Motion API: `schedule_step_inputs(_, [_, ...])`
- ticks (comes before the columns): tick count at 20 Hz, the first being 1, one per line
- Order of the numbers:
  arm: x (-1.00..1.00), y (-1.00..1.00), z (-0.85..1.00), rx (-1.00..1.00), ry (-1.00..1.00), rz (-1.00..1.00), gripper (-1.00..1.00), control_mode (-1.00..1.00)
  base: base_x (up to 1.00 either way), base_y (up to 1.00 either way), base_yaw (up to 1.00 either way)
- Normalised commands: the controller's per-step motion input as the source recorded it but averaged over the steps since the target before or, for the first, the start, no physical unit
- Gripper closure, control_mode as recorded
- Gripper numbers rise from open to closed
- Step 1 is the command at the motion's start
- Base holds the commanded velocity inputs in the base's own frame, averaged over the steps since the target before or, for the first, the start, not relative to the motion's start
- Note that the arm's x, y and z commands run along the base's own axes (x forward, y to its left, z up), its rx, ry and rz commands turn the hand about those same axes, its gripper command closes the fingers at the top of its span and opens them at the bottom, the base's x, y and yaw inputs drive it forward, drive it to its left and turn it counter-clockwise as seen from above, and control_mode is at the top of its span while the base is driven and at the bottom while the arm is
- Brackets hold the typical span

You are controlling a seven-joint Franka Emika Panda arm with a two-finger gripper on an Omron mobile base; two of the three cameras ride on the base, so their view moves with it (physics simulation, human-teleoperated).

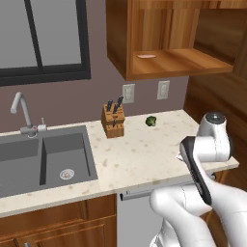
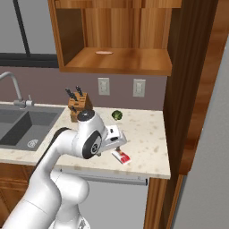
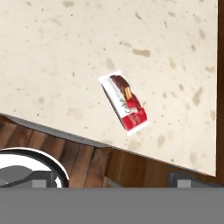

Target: Pick the jam and bar from the counter and place them in the cabinets closest to them.

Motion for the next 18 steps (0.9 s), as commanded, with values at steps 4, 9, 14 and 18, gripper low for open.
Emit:
schedule_step_inputs(4, [0.29, -0.07, -0.29, 0.00, 0.00, 0.02, -1.00, -1.00, 0.00, 0.00, 0.00])
schedule_step_inputs(9, [0.27, -0.08, -0.30, 0.00, 0.00, 0.03, -1.00, -1.00, 0.00, 0.00, 0.00])
schedule_step_inputs(14, [0.21, -0.12, -0.32, 0.00, 0.00, 0.03, -1.00, -1.00, 0.00, 0.00, 0.00])
schedule_step_inputs(18, [0.26, -0.11, -0.33, 0.00, 0.00, 0.02, -1.00, -1.00, 0.00, 0.00, 0.00])
